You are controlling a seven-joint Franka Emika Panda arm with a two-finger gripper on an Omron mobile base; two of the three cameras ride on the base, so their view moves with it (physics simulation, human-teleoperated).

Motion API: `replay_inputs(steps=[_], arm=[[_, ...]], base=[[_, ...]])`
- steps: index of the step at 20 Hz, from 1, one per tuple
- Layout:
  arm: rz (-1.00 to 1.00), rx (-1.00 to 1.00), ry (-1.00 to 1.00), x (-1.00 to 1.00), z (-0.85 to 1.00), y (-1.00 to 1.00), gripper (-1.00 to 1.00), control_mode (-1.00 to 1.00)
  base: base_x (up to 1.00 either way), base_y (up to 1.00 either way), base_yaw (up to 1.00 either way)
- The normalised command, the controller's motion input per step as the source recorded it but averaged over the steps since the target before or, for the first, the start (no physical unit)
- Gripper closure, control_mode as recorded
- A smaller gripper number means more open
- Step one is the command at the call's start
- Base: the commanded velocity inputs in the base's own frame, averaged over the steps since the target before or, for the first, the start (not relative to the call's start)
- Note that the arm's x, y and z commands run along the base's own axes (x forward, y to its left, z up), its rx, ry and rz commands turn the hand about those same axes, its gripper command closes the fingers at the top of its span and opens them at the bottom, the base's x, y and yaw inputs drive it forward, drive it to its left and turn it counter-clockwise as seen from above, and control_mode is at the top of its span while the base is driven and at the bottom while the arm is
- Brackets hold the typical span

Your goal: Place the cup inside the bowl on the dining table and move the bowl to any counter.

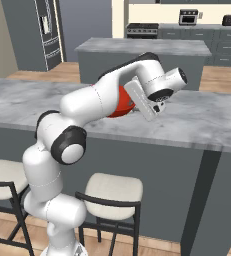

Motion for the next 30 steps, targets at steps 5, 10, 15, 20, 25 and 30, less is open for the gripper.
replay_inputs(steps=[5, 10, 15, 20, 25, 30], arm=[[0.00, 0.00, 0.10, -0.40, 0.53, -0.08, 1.00, -1.00], [0.00, 0.00, 0.07, -0.67, 0.47, -0.17, 1.00, -1.00], [0.00, 0.00, 0.00, -0.65, 0.36, -0.07, 1.00, -1.00], [0.00, 0.02, 0.00, -0.73, 0.34, 0.00, 1.00, -1.00], [0.00, 0.00, -0.03, -0.59, 0.13, 0.00, 1.00, -1.00], [0.00, 0.00, 0.00, -0.03, 0.00, 0.00, 1.00, -1.00]], base=[[0.00, 0.00, 0.00], [0.00, 0.00, 0.00], [0.00, 0.00, 0.00], [0.00, 0.00, 0.00], [0.00, 0.00, 0.00], [0.00, 0.00, 0.00]])
